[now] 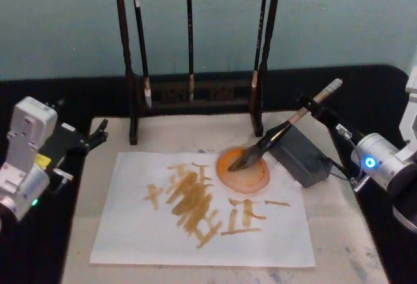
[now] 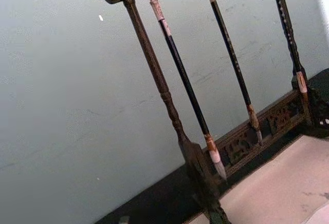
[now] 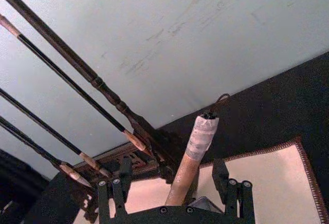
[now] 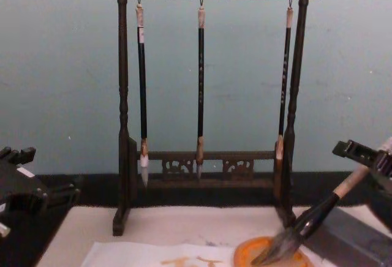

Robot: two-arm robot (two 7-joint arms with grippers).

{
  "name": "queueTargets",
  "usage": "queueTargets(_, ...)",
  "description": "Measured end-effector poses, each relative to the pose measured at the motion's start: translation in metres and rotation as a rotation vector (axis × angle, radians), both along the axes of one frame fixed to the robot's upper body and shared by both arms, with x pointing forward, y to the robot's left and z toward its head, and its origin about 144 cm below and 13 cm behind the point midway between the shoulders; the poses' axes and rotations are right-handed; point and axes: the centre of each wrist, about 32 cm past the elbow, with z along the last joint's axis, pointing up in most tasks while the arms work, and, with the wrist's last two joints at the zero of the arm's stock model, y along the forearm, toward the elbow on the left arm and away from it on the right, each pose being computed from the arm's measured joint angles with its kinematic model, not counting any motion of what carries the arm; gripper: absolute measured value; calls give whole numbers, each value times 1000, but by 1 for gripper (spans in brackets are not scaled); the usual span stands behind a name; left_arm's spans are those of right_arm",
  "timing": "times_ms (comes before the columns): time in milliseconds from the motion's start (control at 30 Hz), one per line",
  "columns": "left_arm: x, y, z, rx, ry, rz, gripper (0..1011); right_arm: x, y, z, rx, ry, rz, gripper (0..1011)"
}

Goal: Pick up the brush from the inkstone, write on the paper, then place the brush back to its original position.

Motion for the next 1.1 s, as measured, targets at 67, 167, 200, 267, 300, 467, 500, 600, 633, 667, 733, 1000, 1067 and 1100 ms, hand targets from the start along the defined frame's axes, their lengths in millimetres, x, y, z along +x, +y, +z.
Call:
queueTargets(67, 0, 0, 0, 0, 0, 0, 1010, 1, -1, 0, -1, -2, 3, 1000)
queueTargets(167, 0, 0, 0, 0, 0, 0, 1010, 1, 0, 0, 0, -2, 2, 1000)
queueTargets(200, 0, 0, 0, 0, 0, 0, 1010, 1, 0, 0, 0, -2, 2, 1000)
queueTargets(267, 0, 0, 0, 0, 0, 0, 1010, 0, 0, 0, 0, -2, 1, 1000)
queueTargets(300, 0, 0, 0, 0, 0, 0, 1010, 0, 0, 0, 0, -2, 0, 1000)
queueTargets(467, 0, 0, 0, 0, 0, 0, 1010, 0, 0, 0, 0, -1, -1, 985)
queueTargets(500, 0, 0, 0, 0, 0, 0, 1010, 0, 0, 0, 0, -1, -1, 985)
queueTargets(600, 0, 0, 0, 0, 0, 0, 1010, 0, 0, 0, 0, -1, -2, 907)
queueTargets(633, 0, 0, 0, 0, 0, 0, 1010, 0, 0, 0, 0, -1, -2, 892)
queueTargets(667, 0, 0, 0, 0, 0, 0, 1009, 0, 0, 0, 0, 0, -2, 860)
queueTargets(733, 0, 0, 0, 0, 0, 0, 1010, 0, 0, 0, 0, 0, -3, 807)
queueTargets(1000, 0, 0, 0, 0, 0, 0, 1010, 0, 0, 0, 0, 1, -3, 559)
queueTargets(1067, 0, 0, 0, 0, 0, 0, 1010, 0, 0, 0, 0, 1, -4, 497)
queueTargets(1100, 0, 0, 0, 0, 0, 0, 1010, 0, 0, 1, 0, 1, -4, 468)
